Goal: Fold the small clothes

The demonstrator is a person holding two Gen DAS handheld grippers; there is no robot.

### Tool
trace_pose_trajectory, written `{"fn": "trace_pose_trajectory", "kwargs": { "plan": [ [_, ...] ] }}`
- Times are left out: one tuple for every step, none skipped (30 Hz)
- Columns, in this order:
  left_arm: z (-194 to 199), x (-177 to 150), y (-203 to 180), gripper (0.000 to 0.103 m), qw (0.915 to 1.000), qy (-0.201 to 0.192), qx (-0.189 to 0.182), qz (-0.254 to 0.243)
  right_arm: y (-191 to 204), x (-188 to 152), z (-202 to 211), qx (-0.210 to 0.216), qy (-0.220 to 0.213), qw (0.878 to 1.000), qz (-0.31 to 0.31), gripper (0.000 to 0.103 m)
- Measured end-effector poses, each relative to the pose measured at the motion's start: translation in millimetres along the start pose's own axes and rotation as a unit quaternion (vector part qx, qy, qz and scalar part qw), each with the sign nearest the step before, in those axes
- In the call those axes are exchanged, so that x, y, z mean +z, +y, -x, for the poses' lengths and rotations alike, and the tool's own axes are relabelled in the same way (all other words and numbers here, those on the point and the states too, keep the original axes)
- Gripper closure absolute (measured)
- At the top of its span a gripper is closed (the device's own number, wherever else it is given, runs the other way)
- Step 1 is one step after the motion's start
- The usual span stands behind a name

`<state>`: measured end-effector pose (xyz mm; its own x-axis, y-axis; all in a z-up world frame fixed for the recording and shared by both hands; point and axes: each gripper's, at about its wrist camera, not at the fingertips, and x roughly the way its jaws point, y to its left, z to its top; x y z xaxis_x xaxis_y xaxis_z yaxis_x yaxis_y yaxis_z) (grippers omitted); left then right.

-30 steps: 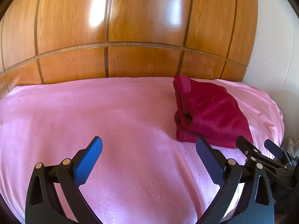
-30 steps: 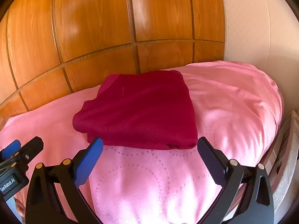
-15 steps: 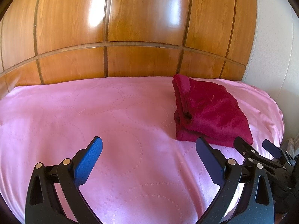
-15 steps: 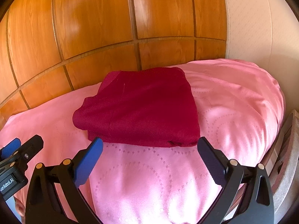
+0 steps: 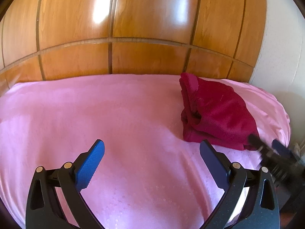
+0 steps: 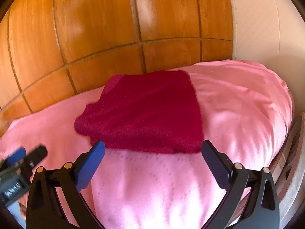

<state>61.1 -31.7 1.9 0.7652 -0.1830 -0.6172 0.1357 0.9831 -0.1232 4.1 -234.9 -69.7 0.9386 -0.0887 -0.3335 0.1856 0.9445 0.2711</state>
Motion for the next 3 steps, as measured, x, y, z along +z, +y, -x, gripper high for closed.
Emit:
{"fn": "trace_pose_trajectory", "kwargs": {
  "plan": [
    [-1.6, -0.6, 0.9, 0.004, 1.0, 0.003, 0.001, 0.002, -5.2, 3.9, -0.4, 0.001, -0.002, 1.0, -0.007, 0.002],
    [-3.1, -1.0, 1.7, 0.004, 1.0, 0.005, 0.002, 0.002, -13.6, 10.6, -2.1, -0.001, -0.005, 1.0, -0.016, 0.002],
    [-5.2, -1.6, 3.2, 0.004, 1.0, 0.008, 0.003, 0.002, -26.3, 20.2, -5.6, -0.01, -0.01, 1.0, -0.026, 0.002]
  ]
}}
